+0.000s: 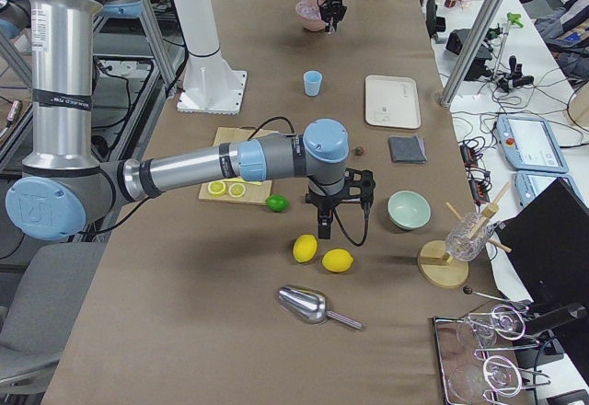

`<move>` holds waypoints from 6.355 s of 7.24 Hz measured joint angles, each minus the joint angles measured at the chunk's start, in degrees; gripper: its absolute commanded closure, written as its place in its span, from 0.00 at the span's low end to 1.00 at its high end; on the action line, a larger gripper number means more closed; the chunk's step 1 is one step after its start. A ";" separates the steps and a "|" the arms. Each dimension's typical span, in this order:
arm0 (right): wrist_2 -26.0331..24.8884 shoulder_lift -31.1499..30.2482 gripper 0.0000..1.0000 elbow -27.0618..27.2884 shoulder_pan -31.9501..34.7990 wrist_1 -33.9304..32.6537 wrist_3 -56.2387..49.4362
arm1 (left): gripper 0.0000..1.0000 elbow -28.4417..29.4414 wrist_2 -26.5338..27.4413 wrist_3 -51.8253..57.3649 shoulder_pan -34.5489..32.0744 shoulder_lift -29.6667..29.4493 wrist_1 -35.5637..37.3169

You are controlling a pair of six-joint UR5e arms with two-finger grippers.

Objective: Mash ice and strawberries in cup
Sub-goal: 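Carry the ice cube with the left gripper over the light-blue cup, then open the left gripper to drop the ice cube into the cup, then move the left gripper back over the pink ice bowl, then lower the left gripper into the bowl and grasp a third ice cube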

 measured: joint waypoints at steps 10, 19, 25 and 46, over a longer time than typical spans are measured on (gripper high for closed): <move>0.00 -0.63 0.00 0.27 -0.09 0.06 0.00 | 0.64 4.14 20.82 -11.79 17.90 -8.32 -1.39; 0.31 -0.95 0.00 0.26 -0.09 -0.01 0.11 | 0.04 0.50 6.81 -3.84 2.09 -3.71 -1.40; 0.61 -1.23 0.00 -0.14 -0.09 -0.02 0.12 | 0.04 -2.15 0.27 21.26 -11.87 11.45 -1.34; -0.59 -0.80 0.00 0.65 -0.18 0.08 0.00 | 0.24 -4.96 -3.61 47.50 -12.44 41.32 -6.29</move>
